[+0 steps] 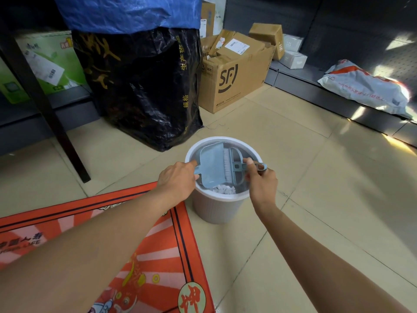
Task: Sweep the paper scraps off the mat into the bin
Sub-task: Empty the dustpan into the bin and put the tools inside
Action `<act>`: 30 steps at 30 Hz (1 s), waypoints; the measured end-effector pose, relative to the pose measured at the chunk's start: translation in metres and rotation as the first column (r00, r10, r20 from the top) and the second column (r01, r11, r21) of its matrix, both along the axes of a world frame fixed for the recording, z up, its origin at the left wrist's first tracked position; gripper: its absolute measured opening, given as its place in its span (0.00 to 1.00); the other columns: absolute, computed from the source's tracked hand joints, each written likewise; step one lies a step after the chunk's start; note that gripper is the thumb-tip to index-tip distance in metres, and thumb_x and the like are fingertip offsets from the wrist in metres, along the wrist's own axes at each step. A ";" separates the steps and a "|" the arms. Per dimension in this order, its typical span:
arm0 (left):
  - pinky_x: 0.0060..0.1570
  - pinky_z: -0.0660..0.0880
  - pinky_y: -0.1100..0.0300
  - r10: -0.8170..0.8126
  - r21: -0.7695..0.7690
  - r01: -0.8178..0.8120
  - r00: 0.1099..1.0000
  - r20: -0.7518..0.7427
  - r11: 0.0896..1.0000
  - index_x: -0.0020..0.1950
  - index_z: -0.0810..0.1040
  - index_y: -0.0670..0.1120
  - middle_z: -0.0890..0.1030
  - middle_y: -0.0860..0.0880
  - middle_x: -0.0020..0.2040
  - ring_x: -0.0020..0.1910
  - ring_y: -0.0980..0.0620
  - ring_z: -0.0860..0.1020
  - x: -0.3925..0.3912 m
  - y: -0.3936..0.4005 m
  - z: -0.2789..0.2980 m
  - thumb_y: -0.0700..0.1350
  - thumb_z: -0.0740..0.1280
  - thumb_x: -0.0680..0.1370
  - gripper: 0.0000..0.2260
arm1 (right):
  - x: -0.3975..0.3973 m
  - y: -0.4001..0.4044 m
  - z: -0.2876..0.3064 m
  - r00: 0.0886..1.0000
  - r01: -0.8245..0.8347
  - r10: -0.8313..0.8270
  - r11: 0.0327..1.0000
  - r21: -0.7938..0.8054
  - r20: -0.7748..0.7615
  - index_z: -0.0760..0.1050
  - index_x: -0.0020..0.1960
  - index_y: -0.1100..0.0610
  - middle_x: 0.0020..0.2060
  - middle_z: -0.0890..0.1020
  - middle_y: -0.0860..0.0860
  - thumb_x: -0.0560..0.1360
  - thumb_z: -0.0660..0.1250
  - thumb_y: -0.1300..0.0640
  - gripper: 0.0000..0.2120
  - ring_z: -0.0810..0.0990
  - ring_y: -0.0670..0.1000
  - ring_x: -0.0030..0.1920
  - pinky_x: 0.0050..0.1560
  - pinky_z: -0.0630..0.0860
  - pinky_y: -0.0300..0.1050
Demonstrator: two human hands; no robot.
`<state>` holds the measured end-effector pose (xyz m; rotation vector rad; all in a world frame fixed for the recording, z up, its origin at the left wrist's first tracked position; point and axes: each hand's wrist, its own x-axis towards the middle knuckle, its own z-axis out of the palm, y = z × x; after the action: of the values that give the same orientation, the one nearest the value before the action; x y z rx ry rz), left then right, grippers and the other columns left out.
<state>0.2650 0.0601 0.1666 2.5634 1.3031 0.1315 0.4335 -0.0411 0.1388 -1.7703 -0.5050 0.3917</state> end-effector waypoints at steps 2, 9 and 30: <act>0.41 0.67 0.53 0.009 -0.004 -0.009 1.000 -0.006 1.000 0.64 0.71 0.48 0.79 0.42 0.53 0.49 0.40 0.77 -0.001 0.001 -0.002 0.47 0.60 0.82 0.12 | 0.004 -0.001 0.002 1.000 -0.010 0.010 1.000 0.017 0.006 0.82 0.45 0.64 0.32 0.78 0.53 0.78 0.66 0.48 0.19 0.75 0.50 0.36 0.38 0.72 0.38; 0.41 0.67 0.53 0.010 -0.003 -0.010 1.000 -0.018 1.000 0.66 0.70 0.48 0.78 0.42 0.55 0.51 0.40 0.77 0.000 0.003 -0.006 0.47 0.59 0.82 0.13 | 0.020 -0.003 0.002 0.997 0.078 -0.078 0.996 0.052 -0.010 0.79 0.48 0.69 0.32 0.75 0.55 0.78 0.64 0.48 0.21 0.73 0.50 0.35 0.37 0.70 0.44; 0.44 0.70 0.53 0.145 -0.279 -0.097 0.977 0.157 0.956 0.68 0.68 0.50 0.79 0.41 0.53 0.50 0.40 0.77 -0.004 0.003 -0.026 0.48 0.59 0.81 0.15 | -0.047 -0.013 -0.025 0.691 -0.395 0.508 0.861 -0.320 0.514 0.72 0.70 0.43 0.49 0.71 0.40 0.81 0.60 0.47 0.17 0.74 0.45 0.53 0.50 0.75 0.45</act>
<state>0.2609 0.0627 0.1403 2.1925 1.3117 0.1860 0.3861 -0.0545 0.1135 -1.9271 -1.4188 0.2244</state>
